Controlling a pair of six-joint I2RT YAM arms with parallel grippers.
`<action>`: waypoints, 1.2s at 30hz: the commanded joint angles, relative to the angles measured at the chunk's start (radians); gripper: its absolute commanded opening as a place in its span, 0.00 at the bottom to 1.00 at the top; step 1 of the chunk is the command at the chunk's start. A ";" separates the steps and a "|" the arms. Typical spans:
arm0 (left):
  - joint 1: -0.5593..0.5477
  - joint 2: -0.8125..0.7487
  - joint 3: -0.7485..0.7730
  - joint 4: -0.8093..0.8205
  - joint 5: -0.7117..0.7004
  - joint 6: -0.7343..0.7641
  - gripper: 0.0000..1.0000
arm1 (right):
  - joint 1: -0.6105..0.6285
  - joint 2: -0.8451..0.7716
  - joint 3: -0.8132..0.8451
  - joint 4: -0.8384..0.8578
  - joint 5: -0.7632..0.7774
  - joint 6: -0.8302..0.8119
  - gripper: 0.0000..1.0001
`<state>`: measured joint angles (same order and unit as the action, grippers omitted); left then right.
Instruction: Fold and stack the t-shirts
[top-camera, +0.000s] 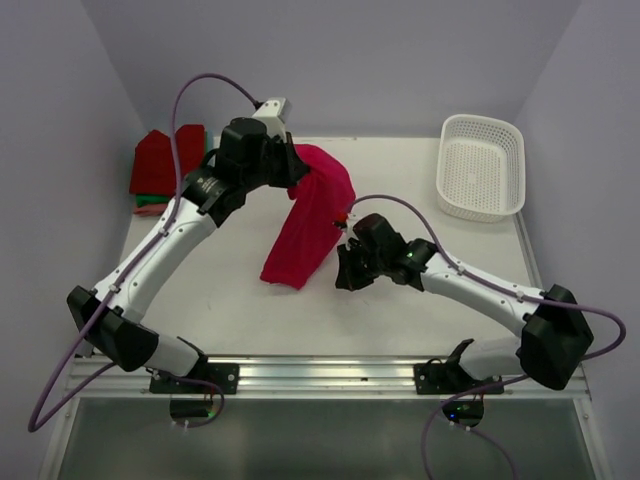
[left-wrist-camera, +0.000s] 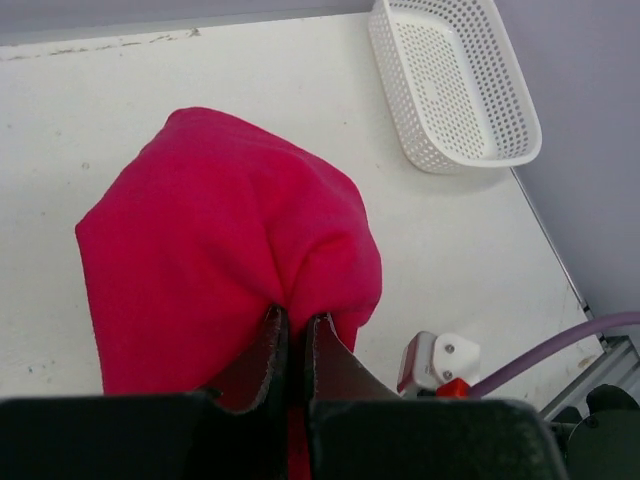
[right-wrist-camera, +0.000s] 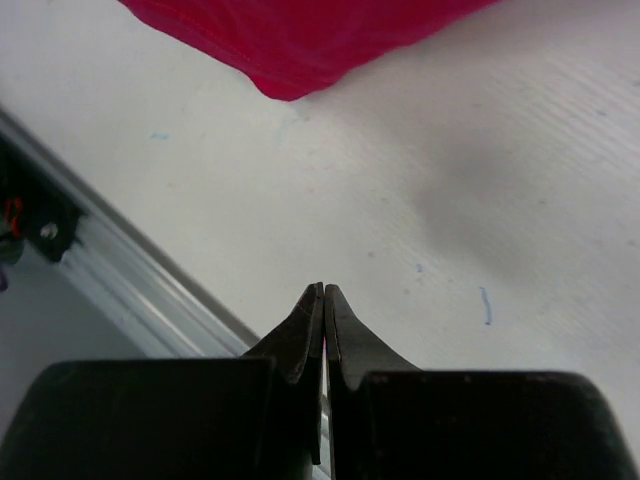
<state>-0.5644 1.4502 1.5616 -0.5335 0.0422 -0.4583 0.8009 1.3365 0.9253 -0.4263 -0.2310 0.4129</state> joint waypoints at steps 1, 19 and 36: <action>-0.022 0.007 0.043 -0.005 0.071 0.053 0.00 | -0.002 -0.088 0.038 -0.046 0.301 0.065 0.00; -0.621 0.165 -0.491 0.315 0.094 -0.063 0.86 | -0.017 -0.269 0.425 -0.485 1.193 0.199 0.67; -0.226 -0.067 -0.637 0.332 -0.245 -0.066 0.93 | -0.017 -0.266 0.353 -0.450 1.096 0.187 0.58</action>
<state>-0.8558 1.3209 0.9684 -0.2420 -0.2134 -0.5388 0.7845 1.0798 1.2999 -0.8982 0.8818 0.6006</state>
